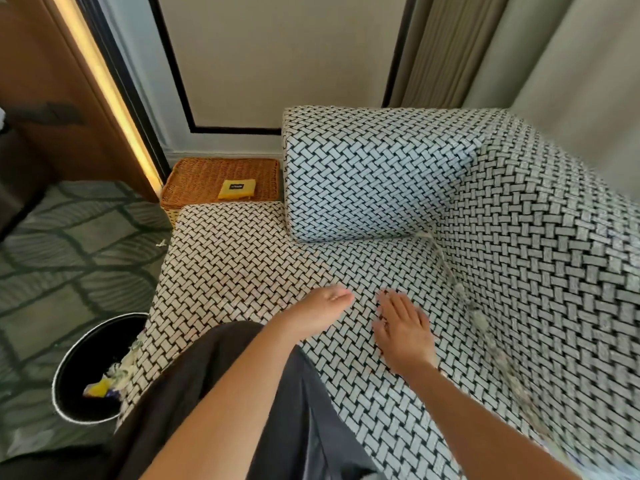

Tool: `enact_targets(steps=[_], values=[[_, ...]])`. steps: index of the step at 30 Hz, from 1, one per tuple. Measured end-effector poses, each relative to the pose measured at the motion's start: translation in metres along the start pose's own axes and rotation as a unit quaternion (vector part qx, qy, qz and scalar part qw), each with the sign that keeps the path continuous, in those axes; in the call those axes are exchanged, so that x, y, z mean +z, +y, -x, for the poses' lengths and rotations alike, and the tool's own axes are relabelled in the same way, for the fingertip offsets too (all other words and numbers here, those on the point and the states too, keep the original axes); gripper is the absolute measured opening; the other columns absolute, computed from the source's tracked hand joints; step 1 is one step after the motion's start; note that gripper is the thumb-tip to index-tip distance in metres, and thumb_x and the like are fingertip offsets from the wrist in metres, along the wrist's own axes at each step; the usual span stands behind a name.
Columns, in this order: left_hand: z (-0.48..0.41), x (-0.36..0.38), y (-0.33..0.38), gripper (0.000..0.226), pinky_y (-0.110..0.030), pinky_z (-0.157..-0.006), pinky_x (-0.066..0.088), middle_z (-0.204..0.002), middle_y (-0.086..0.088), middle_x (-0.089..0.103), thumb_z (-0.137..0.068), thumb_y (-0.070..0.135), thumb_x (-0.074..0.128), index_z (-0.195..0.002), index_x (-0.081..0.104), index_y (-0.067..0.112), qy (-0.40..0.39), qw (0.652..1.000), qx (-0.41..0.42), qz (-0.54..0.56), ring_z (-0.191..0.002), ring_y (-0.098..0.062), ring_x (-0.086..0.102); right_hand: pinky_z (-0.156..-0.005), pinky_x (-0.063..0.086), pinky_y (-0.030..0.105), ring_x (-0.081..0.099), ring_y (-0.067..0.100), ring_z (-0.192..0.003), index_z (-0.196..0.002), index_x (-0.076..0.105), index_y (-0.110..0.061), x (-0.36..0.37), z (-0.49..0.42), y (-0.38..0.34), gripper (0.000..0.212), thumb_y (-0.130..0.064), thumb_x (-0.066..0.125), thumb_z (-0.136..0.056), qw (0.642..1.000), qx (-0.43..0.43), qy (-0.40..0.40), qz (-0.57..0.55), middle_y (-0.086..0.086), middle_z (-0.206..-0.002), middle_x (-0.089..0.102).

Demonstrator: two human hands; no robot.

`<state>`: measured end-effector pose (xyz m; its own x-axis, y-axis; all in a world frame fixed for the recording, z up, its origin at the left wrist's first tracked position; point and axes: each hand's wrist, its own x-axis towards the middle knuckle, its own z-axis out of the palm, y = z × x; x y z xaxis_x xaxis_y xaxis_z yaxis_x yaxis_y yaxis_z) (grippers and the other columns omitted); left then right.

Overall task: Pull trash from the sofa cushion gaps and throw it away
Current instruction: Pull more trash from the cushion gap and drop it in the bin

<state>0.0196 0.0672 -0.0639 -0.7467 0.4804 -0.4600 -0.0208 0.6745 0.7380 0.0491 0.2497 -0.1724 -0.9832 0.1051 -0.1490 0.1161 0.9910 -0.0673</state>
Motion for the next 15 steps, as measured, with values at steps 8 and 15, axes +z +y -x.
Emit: enact_targets(steps=[8, 15], values=[[-0.053, 0.074, -0.011, 0.053, -0.039, -0.114, 0.007, -0.157, 0.005, 0.005, -0.098, 0.042, 0.029, -0.147, 0.019, 0.024, 0.051, 0.999, -0.009, -0.011, -0.144, -0.015, 0.003, -0.114, 0.004, 0.041, 0.005, 0.016, -0.143, -0.145, 0.015, -0.035, -0.005, -0.027, 0.033, 0.053, -0.052, 0.021, -0.095, 0.99, 0.12, 0.061, -0.05, -0.006, -0.155, 0.01], [-0.117, 0.075, -0.024, 0.038, -0.047, -0.117, 0.004, -0.149, 0.016, 0.018, -0.098, 0.034, 0.037, -0.136, 0.04, 0.034, 0.166, 0.972, 0.067, 0.151, -0.142, -0.01, 0.008, -0.108, 0.023, 0.047, 0.027, 0.024, -0.132, -0.137, 0.032, -0.029, -0.015, -0.092, 0.047, 0.052, -0.054, 0.037, -0.091, 0.978, 0.169, 0.097, -0.075, 0.002, -0.142, 0.032]])
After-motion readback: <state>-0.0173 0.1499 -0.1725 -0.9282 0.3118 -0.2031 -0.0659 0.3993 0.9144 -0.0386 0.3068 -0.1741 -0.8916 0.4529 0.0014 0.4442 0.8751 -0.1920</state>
